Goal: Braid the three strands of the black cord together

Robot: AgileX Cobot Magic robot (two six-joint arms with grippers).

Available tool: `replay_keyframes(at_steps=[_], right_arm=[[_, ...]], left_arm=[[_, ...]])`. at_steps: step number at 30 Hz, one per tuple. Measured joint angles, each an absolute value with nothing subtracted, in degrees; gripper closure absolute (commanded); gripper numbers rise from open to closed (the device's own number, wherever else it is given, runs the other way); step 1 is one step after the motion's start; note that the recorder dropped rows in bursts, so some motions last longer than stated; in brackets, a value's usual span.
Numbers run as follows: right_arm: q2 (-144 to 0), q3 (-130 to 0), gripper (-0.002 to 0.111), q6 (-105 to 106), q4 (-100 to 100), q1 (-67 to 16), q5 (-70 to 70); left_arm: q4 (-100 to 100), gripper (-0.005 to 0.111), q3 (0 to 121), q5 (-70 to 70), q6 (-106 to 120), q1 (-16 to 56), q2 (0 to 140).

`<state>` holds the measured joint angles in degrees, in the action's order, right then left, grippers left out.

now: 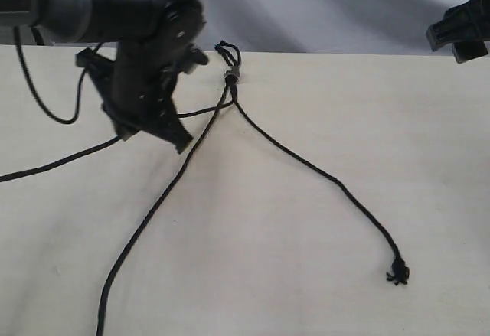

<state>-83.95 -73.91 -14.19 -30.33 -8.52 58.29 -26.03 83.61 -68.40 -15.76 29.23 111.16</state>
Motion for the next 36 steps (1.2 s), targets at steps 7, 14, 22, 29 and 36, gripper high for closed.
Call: replay_keyframes(at_steps=[7,14,22,29,36], right_arm=[[-84.0,-73.9,0.035,-14.2,-30.1,-8.5,57.9],[-84.0,-73.9,0.035,-14.2,-29.7,-8.5,56.8],[-84.0,-73.9,0.035,-14.2,-28.3,-8.5,56.8],[-84.0,-73.9,0.035,-14.2,-28.2,-8.5,56.9],[-84.0,-73.9,0.035,-14.2,-27.8,-8.5,56.9]], left_arm=[[-26.0,0.107,68.3,-49.0,-16.5,21.8,111.0],[-21.7,0.107,58.8,-36.5,-15.3,22.4,110.2],[3.6,0.107,59.2,-30.7,1.7,35.8,109.7],[-6.3,0.107,62.0,-36.6,-8.5,37.3,102.4],[-11.5,0.107,62.0,-46.0,-14.2,28.8,98.5]])
